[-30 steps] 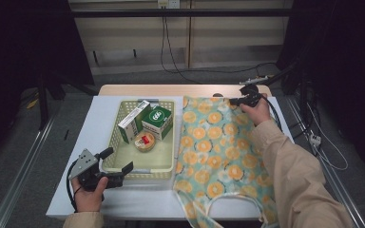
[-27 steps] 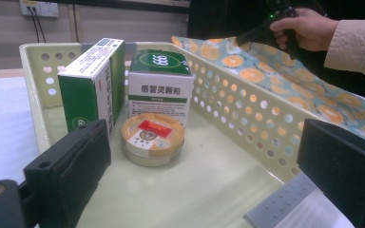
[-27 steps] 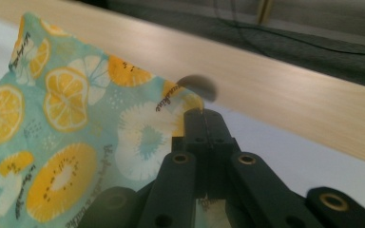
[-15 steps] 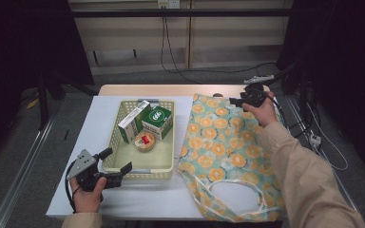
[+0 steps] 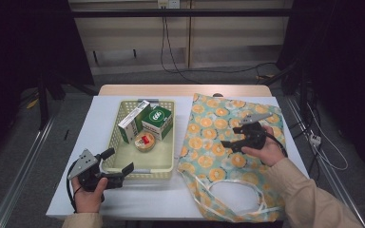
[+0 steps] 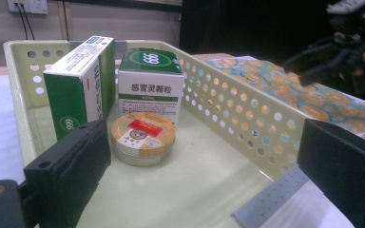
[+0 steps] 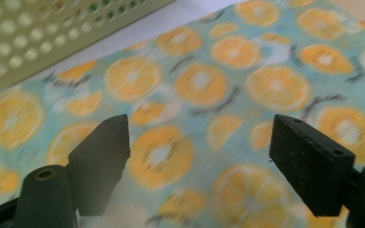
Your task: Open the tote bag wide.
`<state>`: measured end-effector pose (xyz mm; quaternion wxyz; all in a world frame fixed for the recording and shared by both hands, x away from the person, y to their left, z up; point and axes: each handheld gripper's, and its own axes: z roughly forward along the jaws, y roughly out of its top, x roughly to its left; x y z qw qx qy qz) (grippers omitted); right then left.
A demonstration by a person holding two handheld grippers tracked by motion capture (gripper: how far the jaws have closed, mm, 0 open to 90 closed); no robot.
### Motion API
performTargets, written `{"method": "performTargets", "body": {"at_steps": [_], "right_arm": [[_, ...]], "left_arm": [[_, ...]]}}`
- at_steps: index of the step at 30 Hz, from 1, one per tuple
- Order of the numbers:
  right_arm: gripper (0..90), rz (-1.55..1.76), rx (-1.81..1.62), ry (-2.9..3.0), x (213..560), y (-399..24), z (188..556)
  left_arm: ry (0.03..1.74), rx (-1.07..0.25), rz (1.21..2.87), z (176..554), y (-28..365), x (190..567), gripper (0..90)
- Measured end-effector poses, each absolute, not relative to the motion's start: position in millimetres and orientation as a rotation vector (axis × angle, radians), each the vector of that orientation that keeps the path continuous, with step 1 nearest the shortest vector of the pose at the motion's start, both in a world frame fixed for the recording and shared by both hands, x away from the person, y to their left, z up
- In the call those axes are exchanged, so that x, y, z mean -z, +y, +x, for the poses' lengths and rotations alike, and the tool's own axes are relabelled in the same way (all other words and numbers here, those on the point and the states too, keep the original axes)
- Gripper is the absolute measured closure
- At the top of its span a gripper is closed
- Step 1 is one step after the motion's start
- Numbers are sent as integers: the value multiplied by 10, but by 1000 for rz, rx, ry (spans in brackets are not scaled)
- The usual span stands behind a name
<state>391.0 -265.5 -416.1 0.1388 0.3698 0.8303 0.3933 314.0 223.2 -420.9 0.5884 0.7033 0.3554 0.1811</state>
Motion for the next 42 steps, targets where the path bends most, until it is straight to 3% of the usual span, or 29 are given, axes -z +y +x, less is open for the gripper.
{"method": "performTargets", "body": {"at_steps": [3,11,15,22,23,25,29,42], "right_arm": [[186,1029,-1149,2467,4252,-2632,3726],[286,898,-1163,2580,4385,-2547,3369],[424,770,-1177,2663,4440,-2478,3198],[578,672,-1131,2699,4536,-2426,3125],[617,682,-1131,2702,4534,-2421,3124],[782,722,-1141,2701,4534,-2424,3175],[888,720,-1136,2714,4528,-2403,3195],[900,778,-1087,2669,4488,-2330,3328]], "left_arm": [[823,-421,1644,3135,2212,4204,37],[821,-425,1647,3136,2204,4203,37],[826,-422,1653,3143,2202,4219,37],[829,-415,1650,3146,2199,4223,37],[834,-412,1647,3147,2198,4225,37],[832,-414,1651,3153,2199,4227,37],[825,-419,1652,3148,2195,4214,38],[823,-425,1645,3150,2197,4201,39]]}}
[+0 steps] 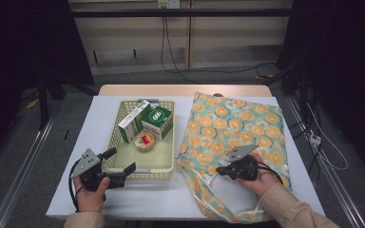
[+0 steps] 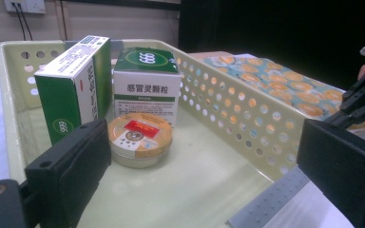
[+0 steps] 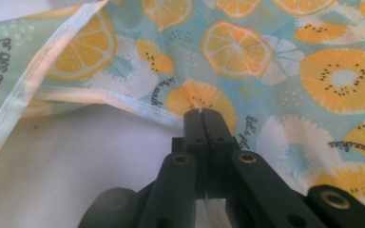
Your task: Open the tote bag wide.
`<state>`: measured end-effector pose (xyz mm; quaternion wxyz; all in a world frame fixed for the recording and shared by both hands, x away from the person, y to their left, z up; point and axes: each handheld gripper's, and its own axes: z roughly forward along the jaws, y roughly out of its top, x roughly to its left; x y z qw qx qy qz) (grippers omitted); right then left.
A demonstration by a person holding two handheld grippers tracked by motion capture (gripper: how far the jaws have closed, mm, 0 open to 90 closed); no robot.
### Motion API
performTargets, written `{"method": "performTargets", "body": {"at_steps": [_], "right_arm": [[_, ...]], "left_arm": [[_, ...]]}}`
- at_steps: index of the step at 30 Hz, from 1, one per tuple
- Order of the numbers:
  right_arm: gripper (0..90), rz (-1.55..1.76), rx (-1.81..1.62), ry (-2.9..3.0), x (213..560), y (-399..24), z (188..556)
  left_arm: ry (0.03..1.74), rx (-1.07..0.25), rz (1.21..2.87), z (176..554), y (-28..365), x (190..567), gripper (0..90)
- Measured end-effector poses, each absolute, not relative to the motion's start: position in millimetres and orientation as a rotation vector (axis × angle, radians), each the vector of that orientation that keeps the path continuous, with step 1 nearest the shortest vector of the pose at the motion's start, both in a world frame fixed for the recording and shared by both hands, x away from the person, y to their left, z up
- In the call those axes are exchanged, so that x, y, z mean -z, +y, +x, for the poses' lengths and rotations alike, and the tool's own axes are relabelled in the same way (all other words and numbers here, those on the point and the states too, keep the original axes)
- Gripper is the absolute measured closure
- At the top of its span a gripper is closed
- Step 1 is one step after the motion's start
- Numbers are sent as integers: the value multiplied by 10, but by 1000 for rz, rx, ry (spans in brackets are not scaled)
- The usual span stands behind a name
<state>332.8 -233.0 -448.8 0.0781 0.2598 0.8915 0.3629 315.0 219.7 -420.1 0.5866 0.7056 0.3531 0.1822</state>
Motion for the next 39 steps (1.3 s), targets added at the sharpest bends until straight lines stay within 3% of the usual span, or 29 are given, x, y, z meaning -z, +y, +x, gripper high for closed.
{"method": "performTargets", "body": {"at_steps": [18,28,34,35,37,39], "right_arm": [[900,955,-1102,2513,4372,-2208,4070],[900,1050,-1118,2498,4437,-2042,4289],[900,1028,-1116,2562,4504,-1956,4214],[888,1026,-1128,2559,4509,-1950,4199],[721,1041,-1126,2550,4499,-1940,4167],[628,1058,-1132,2547,4464,-1937,4116]], "left_arm": [[827,-429,1639,3166,2208,4193,39],[829,-430,1640,3171,2221,4195,39],[831,-428,1637,3168,2225,4196,39],[830,-428,1638,3170,2224,4198,39],[826,-431,1646,3166,2220,4193,39],[826,-432,1644,3161,2215,4188,39]]}}
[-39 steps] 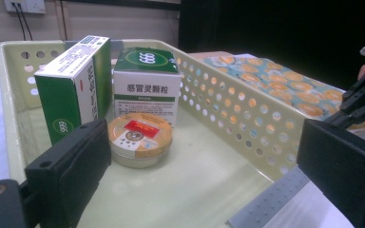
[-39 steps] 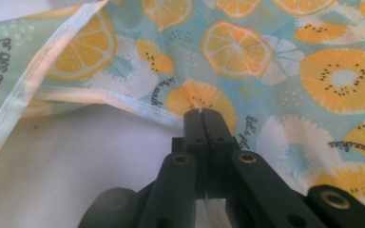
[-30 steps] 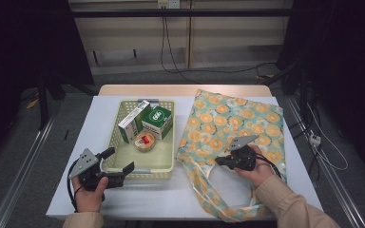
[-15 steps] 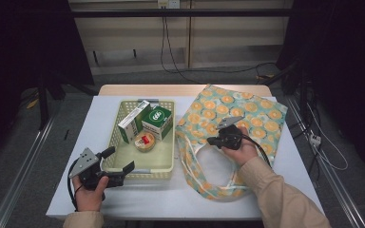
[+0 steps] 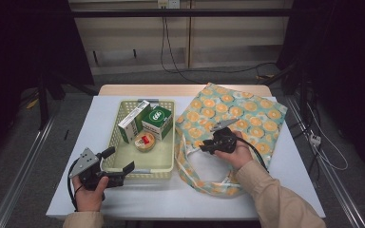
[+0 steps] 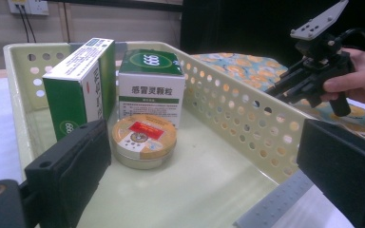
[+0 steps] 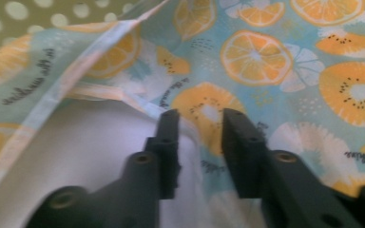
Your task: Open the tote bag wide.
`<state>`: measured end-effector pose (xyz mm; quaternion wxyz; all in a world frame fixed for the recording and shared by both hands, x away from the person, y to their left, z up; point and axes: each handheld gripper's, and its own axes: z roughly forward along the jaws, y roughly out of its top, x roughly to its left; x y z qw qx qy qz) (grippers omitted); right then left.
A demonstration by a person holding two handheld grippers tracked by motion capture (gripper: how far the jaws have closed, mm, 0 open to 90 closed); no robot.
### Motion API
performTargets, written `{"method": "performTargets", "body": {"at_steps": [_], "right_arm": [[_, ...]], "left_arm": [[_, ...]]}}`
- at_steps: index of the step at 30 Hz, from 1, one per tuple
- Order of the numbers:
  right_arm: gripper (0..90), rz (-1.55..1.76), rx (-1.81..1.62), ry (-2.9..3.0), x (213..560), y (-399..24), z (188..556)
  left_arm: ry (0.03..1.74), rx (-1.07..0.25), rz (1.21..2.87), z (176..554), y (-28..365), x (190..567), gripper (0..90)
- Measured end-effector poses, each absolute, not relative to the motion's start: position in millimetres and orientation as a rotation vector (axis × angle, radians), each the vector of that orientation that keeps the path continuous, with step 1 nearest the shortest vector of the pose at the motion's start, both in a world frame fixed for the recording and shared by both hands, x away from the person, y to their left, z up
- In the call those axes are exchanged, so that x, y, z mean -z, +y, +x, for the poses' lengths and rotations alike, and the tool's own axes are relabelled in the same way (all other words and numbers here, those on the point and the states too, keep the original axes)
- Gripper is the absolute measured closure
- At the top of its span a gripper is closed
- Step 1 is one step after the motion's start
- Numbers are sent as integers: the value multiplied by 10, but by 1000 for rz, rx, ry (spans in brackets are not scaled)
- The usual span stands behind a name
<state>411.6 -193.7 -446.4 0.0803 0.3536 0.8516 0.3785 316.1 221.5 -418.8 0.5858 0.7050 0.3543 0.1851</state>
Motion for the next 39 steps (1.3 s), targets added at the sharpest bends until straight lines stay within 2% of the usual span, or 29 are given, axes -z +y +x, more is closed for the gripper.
{"method": "performTargets", "body": {"at_steps": [2,9,15,23,39], "right_arm": [[522,1028,-1121,2575,4402,-1932,4045],[376,945,-1150,2572,4197,-2003,3705],[226,925,-1191,2539,4177,-2084,3483],[188,954,-1240,2525,4232,-2122,3336],[239,881,-1284,2539,4182,-1969,3213]], "left_arm": [[826,-430,1645,3161,2215,4189,39],[829,-434,1641,3158,2218,4188,38],[826,-440,1653,3158,2208,4186,38],[822,-451,1653,3165,2212,4168,38],[817,-469,1660,3137,2288,4161,36]]}}
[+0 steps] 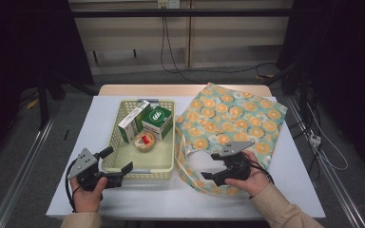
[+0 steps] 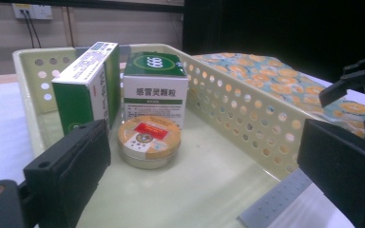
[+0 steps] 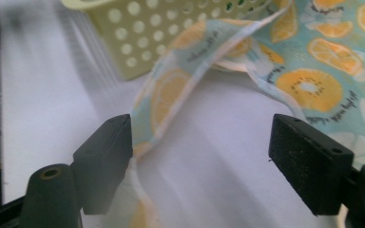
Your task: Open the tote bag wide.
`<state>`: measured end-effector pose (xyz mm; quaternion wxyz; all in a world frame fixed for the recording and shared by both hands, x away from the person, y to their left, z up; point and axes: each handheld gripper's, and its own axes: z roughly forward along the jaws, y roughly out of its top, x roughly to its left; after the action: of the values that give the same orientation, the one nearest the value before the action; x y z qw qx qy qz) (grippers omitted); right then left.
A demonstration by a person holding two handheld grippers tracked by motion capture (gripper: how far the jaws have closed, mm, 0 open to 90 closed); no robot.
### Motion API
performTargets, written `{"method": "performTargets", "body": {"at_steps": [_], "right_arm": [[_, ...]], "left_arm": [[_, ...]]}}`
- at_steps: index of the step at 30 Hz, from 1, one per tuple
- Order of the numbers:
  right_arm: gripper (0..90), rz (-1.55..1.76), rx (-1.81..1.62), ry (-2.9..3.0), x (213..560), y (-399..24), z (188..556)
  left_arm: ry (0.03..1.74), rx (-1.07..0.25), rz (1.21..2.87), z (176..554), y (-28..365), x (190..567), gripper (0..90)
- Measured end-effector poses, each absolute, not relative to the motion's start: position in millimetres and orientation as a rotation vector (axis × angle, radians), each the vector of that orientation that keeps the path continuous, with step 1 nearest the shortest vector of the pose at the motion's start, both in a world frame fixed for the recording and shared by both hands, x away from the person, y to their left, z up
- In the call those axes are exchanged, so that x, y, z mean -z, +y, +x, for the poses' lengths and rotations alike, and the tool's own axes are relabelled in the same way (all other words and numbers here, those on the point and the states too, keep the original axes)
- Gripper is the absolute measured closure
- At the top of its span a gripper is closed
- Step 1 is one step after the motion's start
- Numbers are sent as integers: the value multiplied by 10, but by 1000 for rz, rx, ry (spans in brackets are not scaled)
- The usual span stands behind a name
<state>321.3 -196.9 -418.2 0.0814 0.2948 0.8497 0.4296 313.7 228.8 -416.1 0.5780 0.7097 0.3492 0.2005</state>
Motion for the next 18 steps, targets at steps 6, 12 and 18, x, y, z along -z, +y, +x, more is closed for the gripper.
{"method": "performTargets", "body": {"at_steps": [6,12,18], "right_arm": [[254,850,-1310,2562,4175,-1872,3160],[307,787,-1264,2598,4226,-1739,3115],[409,746,-1226,2664,4308,-1633,3074]], "left_arm": [[830,-479,1658,3114,2344,4179,36],[836,-487,1659,3102,2377,4187,36],[843,-483,1657,3106,2380,4197,36]]}}
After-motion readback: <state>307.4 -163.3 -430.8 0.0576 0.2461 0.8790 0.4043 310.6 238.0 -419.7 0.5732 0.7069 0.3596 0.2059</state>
